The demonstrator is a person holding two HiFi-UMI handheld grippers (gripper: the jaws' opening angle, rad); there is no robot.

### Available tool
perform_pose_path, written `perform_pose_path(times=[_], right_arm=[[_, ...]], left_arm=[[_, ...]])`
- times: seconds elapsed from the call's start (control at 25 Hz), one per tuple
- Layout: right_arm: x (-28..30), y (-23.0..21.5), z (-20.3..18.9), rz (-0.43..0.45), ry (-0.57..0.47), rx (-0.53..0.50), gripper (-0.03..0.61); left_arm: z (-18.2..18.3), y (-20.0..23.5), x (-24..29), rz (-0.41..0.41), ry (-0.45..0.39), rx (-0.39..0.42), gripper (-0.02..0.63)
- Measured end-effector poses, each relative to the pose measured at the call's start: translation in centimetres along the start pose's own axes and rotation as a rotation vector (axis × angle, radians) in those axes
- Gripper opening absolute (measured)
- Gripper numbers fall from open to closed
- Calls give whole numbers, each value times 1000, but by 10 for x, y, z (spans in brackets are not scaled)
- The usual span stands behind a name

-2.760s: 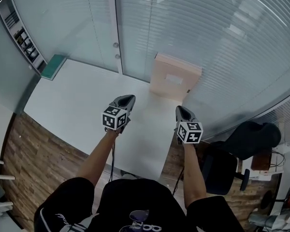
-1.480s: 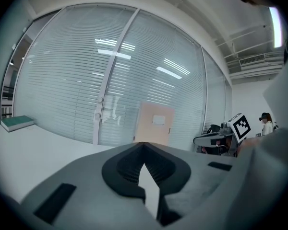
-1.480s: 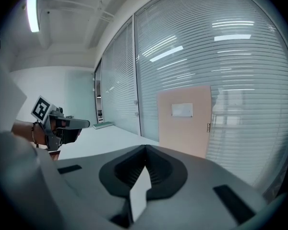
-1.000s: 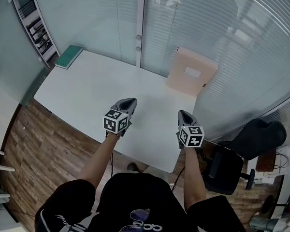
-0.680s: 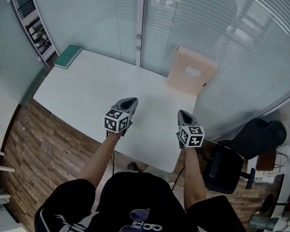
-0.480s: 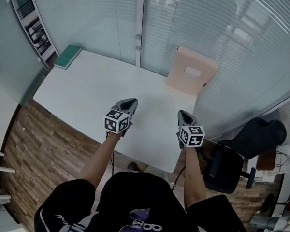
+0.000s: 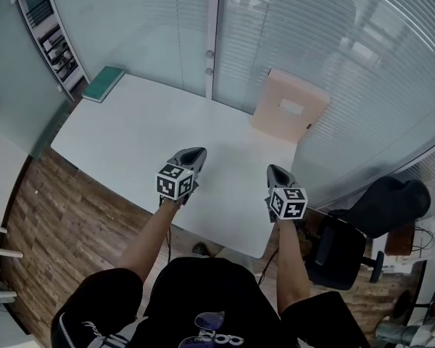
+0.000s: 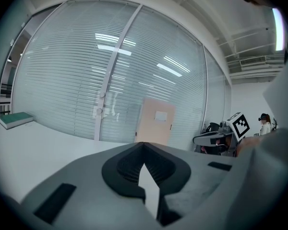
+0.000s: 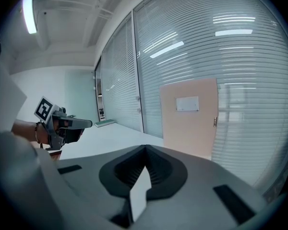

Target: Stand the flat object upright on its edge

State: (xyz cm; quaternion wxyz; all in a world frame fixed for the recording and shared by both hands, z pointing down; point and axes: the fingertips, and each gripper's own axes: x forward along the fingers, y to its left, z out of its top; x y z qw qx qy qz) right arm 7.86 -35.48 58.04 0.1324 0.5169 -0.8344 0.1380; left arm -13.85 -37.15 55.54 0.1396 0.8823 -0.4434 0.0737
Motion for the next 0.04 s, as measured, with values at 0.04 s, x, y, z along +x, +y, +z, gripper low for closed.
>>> perform_pose_path(times=[0.04], right_arm=[[1, 0, 0, 2, 0, 0, 23]], left_arm=[[0, 1, 0, 0, 1, 1, 21]])
